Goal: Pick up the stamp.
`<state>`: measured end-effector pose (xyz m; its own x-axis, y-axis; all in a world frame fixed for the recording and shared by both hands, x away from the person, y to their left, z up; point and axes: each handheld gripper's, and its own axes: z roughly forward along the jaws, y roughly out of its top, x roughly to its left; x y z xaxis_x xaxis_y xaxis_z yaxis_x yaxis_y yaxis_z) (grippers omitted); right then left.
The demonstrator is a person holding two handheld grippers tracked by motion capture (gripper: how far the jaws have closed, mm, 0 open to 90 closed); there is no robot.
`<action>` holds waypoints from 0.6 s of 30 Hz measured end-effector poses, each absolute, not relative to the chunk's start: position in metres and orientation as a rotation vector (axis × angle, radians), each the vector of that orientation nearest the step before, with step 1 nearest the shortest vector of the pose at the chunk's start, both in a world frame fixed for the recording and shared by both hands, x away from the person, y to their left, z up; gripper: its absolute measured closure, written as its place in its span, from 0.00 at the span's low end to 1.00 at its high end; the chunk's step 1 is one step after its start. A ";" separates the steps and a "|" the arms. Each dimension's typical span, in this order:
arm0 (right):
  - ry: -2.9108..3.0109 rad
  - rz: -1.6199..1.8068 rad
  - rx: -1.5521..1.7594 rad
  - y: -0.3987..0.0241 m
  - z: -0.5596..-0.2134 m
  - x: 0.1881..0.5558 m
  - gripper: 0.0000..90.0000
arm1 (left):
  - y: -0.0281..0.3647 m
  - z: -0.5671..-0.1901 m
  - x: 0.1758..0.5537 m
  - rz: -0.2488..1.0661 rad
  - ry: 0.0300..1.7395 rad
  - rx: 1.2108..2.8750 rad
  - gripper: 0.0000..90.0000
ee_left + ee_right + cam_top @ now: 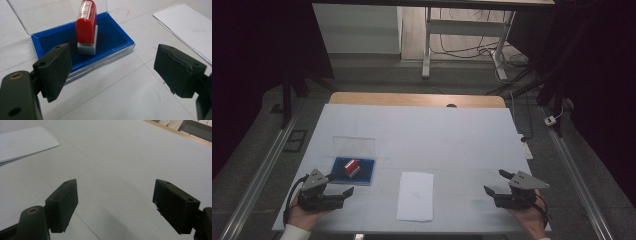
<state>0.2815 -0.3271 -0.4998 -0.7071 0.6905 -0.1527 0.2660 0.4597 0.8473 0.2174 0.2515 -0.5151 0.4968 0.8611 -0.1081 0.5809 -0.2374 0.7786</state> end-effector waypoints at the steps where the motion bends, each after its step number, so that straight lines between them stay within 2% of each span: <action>1: 2.230 1.171 0.799 -0.328 -0.500 0.282 0.22 | 0.252 -0.515 0.217 0.444 1.192 1.939 0.16; 18: 2.244 1.167 0.805 -0.326 -0.501 0.283 0.24 | 0.251 -0.511 0.217 0.443 1.182 1.942 0.17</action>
